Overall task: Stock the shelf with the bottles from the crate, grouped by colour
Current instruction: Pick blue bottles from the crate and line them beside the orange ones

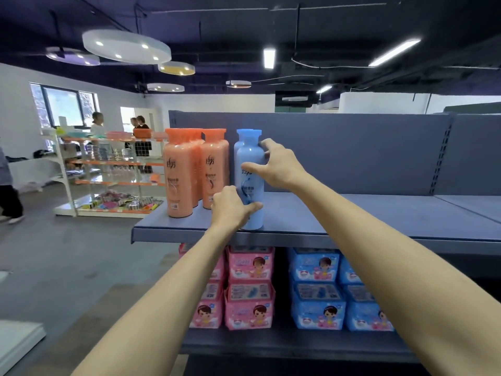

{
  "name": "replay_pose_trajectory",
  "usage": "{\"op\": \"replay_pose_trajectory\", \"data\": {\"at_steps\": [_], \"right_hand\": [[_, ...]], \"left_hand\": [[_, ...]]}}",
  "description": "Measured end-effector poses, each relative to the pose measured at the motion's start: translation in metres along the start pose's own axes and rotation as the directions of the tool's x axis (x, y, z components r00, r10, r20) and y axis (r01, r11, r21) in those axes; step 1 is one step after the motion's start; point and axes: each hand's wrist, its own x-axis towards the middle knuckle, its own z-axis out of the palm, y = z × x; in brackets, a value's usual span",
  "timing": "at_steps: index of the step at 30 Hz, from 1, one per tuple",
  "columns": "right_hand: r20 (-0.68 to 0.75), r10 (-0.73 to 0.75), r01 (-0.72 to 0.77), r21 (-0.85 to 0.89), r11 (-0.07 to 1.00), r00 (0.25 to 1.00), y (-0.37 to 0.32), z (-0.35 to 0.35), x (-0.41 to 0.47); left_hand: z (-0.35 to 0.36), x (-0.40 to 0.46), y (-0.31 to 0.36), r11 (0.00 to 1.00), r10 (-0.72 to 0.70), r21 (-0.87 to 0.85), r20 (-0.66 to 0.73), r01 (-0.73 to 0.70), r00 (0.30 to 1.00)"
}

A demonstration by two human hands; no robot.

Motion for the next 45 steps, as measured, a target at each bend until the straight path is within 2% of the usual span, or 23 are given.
{"op": "replay_pose_trajectory", "data": {"at_steps": [14, 24, 34, 45], "right_hand": [[0.032, 0.025, -0.026, 0.019, 0.999, 0.999, 0.011, 0.022, 0.048], [0.020, 0.023, -0.023, -0.012, 1.000, 1.000, 0.021, 0.038, 0.076], [-0.016, 0.043, -0.044, -0.065, 0.997, 0.999, 0.028, 0.052, 0.101], [-0.027, 0.042, -0.044, -0.078, 0.996, 0.999, 0.031, 0.056, 0.101]], "left_hand": [[0.013, 0.054, -0.019, 0.996, -0.083, -0.040, 0.044, 0.084, 0.996], [0.023, 0.080, -0.029, 0.997, -0.070, 0.020, 0.006, 0.070, 0.998], [0.034, 0.108, -0.044, 0.999, -0.040, 0.009, 0.025, 0.040, 0.999], [0.040, 0.108, -0.045, 0.999, -0.032, 0.028, 0.019, 0.031, 0.999]]}}
